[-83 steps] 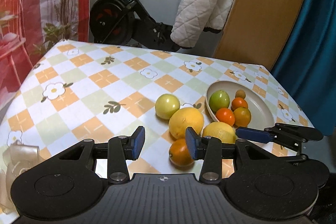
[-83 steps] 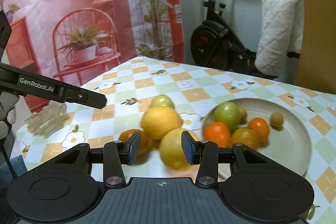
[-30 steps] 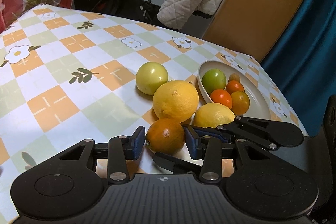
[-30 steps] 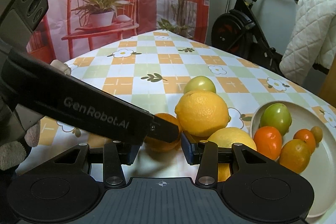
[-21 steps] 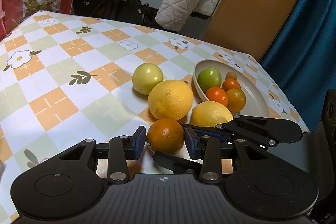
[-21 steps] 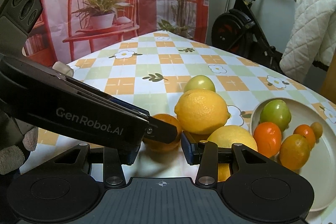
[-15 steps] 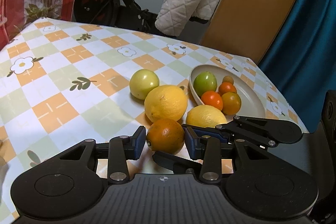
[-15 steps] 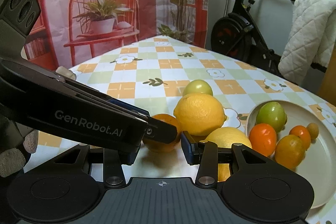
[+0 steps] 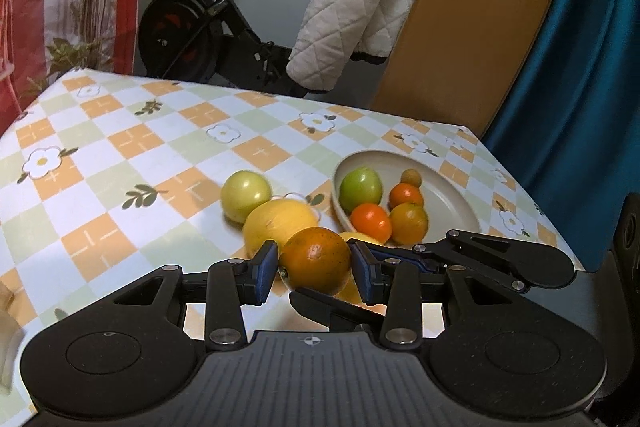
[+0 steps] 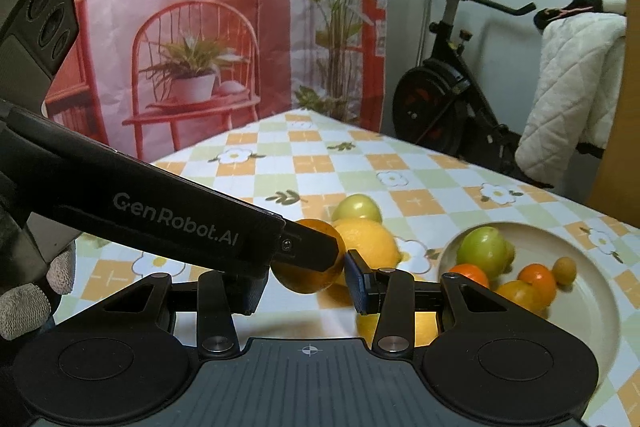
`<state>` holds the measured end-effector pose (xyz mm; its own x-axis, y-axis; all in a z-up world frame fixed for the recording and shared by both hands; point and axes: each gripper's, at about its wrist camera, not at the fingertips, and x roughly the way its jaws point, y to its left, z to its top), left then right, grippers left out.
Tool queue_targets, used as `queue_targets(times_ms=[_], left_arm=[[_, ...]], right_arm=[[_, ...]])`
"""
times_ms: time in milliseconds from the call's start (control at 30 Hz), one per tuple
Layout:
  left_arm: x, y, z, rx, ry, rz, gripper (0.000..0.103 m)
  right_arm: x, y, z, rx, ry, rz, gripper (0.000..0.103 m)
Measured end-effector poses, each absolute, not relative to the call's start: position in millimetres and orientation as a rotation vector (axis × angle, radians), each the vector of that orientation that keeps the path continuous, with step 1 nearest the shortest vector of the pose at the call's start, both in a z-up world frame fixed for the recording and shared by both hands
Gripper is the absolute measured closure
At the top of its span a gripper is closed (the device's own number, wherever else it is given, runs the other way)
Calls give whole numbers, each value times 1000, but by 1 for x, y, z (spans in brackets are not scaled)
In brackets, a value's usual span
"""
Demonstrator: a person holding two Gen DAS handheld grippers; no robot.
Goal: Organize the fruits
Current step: 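Carry the dark orange onto the plate and open the left tool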
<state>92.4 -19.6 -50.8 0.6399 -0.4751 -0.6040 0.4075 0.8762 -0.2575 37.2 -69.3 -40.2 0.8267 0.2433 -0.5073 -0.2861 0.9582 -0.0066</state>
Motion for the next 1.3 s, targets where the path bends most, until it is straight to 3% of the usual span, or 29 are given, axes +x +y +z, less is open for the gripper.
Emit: queue_targets(times_ms=[1300], left_arm=[[141, -194, -50, 214, 747, -657, 59]], right_arm=[[42, -256, -74, 229, 392, 5, 65]])
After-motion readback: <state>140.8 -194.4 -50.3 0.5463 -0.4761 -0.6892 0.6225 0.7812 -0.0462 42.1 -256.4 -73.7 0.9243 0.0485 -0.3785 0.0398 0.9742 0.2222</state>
